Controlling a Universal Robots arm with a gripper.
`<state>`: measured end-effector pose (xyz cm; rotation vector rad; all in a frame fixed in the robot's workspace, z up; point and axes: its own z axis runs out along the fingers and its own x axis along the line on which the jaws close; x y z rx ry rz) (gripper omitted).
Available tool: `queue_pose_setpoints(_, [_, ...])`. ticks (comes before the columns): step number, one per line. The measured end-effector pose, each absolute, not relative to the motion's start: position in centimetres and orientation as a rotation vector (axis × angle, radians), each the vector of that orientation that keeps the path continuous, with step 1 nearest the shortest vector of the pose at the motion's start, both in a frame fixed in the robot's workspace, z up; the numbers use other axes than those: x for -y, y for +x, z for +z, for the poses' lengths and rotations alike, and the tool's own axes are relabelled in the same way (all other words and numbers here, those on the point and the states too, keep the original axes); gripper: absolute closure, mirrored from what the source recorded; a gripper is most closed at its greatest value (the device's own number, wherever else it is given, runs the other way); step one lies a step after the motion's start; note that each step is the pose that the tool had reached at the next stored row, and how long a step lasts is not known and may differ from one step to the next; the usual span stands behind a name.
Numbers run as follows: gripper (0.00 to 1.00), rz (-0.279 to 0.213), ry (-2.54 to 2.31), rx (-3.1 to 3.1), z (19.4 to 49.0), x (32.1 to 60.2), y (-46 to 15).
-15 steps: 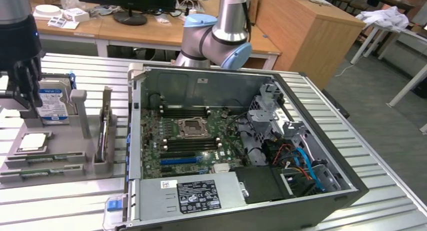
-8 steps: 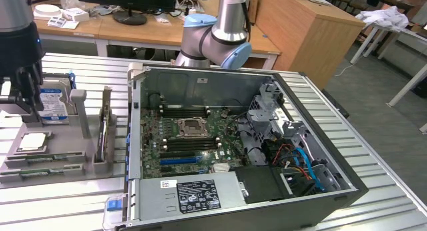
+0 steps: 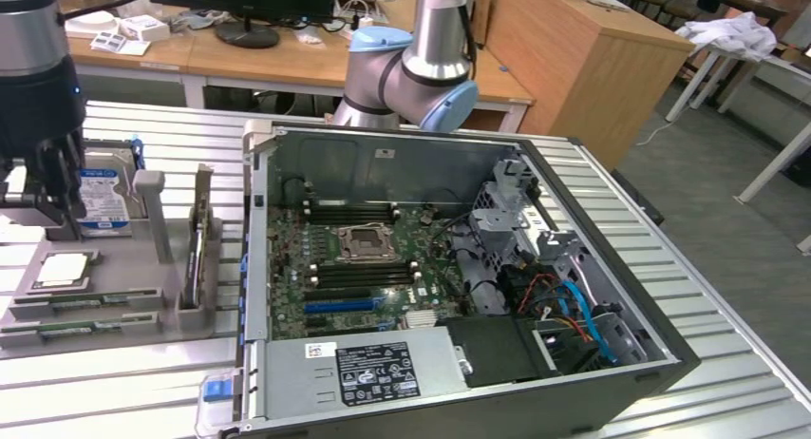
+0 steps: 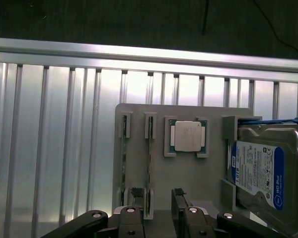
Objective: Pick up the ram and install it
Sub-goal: 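Pick up the ram and move it above insertion slot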
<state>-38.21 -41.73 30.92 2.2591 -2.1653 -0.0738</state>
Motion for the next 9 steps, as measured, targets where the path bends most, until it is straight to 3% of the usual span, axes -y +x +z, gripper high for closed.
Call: queue_pose_setpoints(9, [0.64, -0.075, 2.260, 2.166, 29.8, 41.7, -38.2])
